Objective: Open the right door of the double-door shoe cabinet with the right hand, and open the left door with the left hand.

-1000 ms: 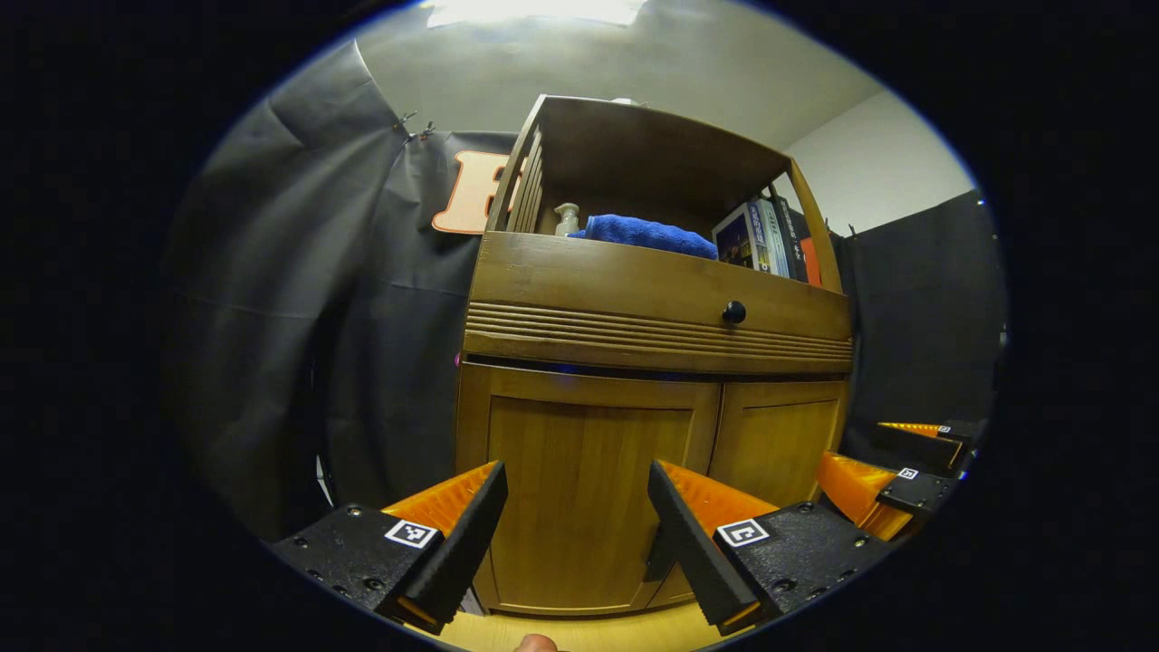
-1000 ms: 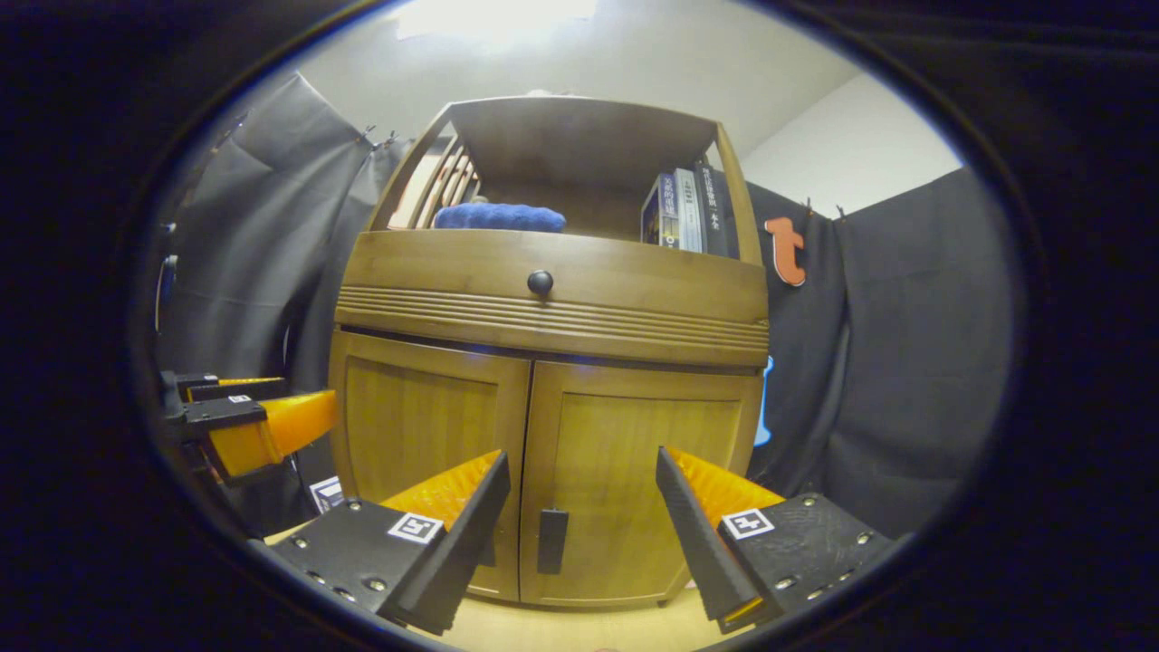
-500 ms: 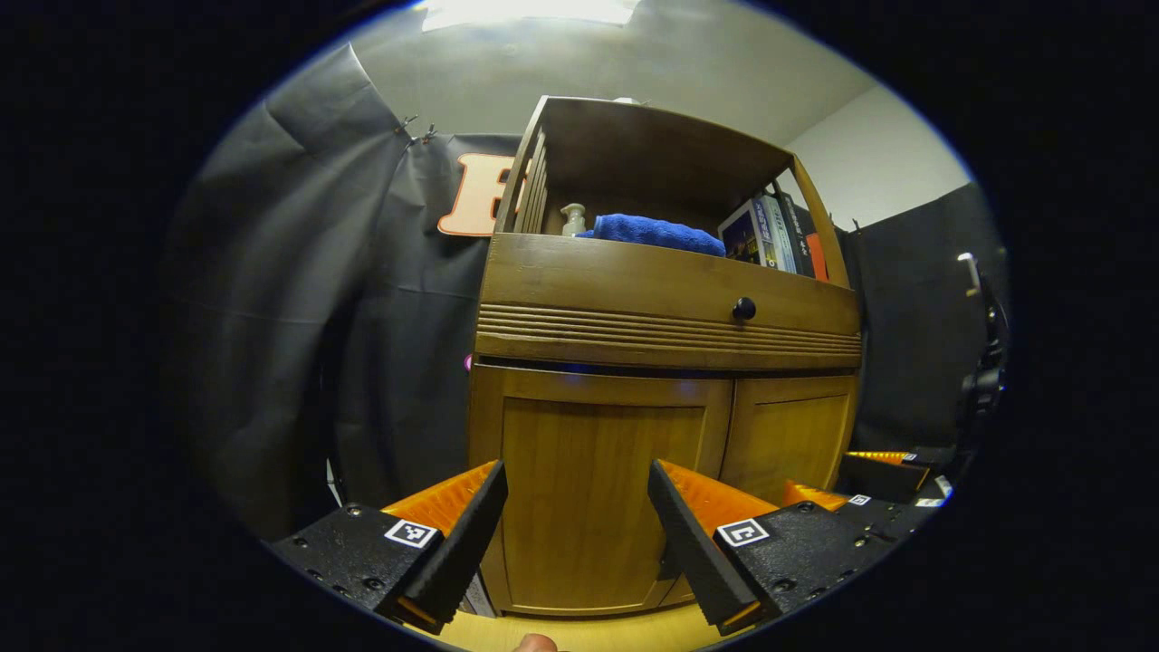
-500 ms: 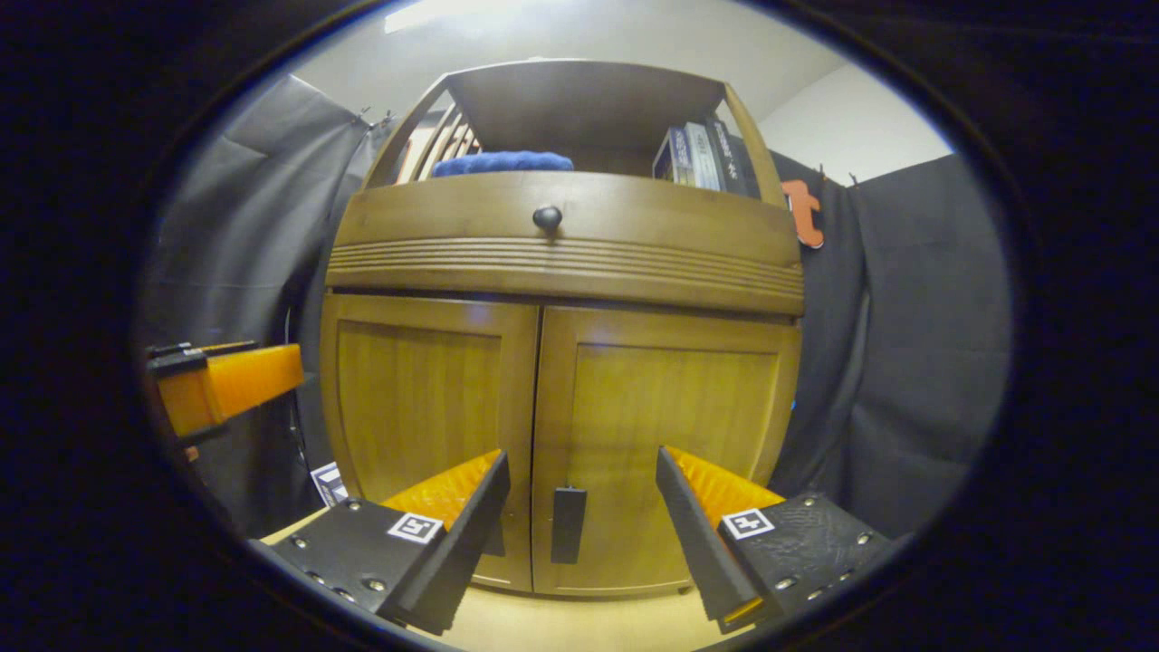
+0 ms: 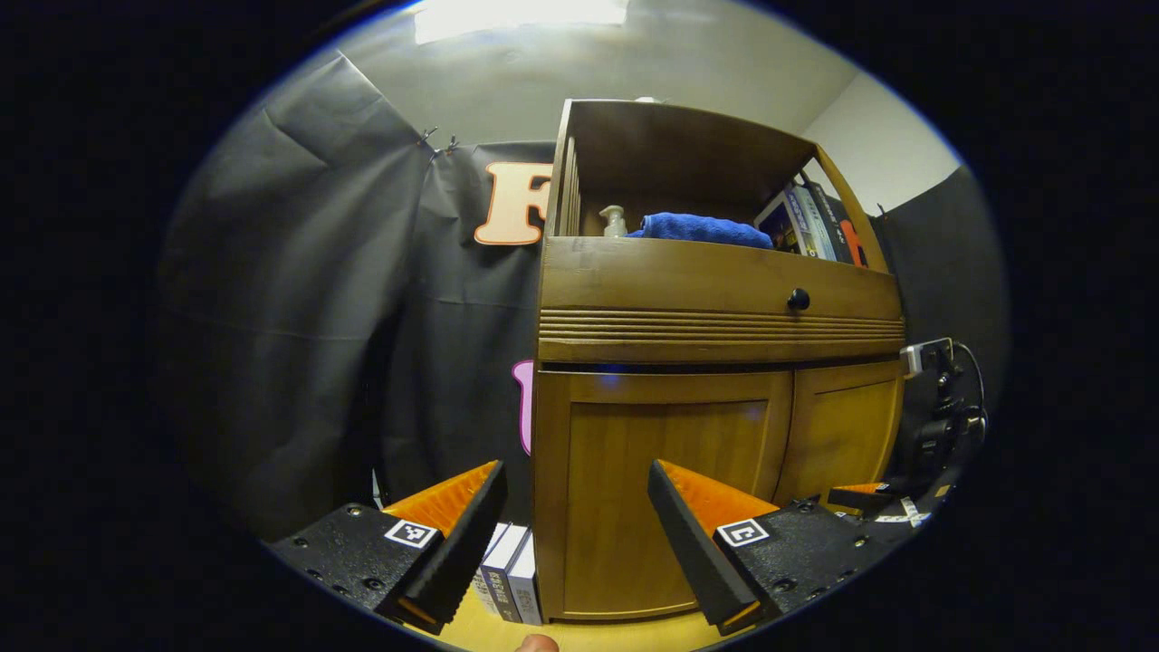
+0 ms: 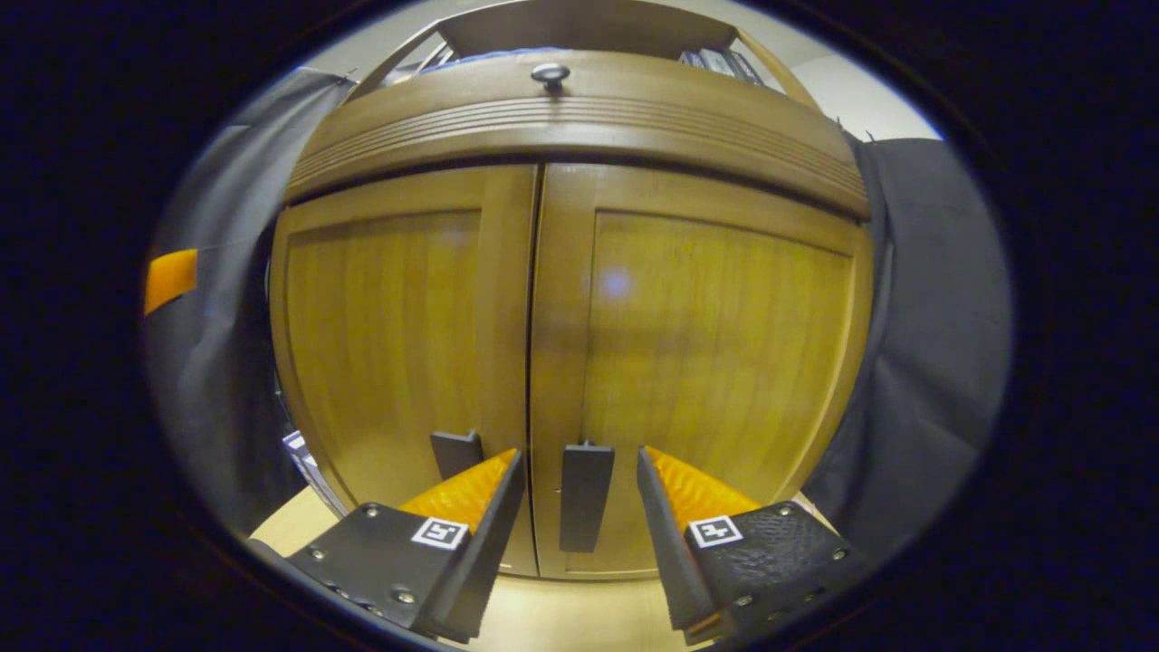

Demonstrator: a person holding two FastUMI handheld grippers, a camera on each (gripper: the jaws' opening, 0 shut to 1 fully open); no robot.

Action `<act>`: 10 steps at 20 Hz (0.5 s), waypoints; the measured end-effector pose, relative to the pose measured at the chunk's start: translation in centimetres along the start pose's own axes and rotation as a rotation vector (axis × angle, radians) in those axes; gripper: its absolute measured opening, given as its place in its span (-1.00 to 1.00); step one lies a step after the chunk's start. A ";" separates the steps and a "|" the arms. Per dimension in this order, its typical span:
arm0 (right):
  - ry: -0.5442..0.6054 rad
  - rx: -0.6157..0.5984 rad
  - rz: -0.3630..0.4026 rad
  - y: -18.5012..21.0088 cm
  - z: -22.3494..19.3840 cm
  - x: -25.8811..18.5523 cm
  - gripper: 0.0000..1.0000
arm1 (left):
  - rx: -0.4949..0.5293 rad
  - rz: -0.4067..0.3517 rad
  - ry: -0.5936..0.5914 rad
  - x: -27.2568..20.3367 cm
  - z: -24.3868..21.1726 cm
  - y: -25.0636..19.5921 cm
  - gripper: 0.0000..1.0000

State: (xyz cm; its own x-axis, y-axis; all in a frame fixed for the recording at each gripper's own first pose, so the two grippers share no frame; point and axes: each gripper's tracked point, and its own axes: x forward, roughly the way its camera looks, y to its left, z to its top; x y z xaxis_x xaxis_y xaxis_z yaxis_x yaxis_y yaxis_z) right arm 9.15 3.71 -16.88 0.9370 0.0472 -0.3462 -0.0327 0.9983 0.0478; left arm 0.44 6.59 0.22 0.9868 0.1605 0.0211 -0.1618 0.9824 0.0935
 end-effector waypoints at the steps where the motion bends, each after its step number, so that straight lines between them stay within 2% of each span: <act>1: 0.001 -0.002 -0.019 -0.3 0.2 0.1 0.52 | 0.000 0.001 0.002 0.1 0.0 0.1 0.92; 2: 0.010 -0.001 -0.017 -0.4 -0.2 0.9 0.04 | 0.001 0.001 0.003 0.2 -0.1 0.1 0.92; 3: 0.021 0.002 -0.012 -0.2 -0.3 1.3 -0.02 | 0.002 0.002 0.003 0.3 -0.1 0.1 0.92; 6: 0.042 -0.006 -0.028 -0.4 -0.9 1.7 -0.02 | 0.008 0.001 0.000 0.8 0.0 0.2 0.92; 7: 0.048 0.001 -0.030 -0.4 -0.9 1.9 -0.07 | 0.011 0.002 -0.001 0.9 0.0 0.3 0.92; 8: 0.045 0.022 -0.032 -0.4 -0.8 1.9 -0.30 | 0.013 0.004 -0.003 0.8 0.0 0.4 0.92; 10: 0.058 0.069 -0.039 -0.3 -1.3 2.3 -0.40 | 0.011 0.005 -0.006 0.8 0.0 0.5 0.92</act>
State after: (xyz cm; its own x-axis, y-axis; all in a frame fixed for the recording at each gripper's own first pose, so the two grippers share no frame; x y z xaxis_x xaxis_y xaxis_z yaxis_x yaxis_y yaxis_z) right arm 10.86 3.59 -18.87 0.9154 0.0119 -0.4024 0.0296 0.9949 0.0969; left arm 1.15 7.17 0.28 0.9859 0.1650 0.0275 -0.1670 0.9804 0.1046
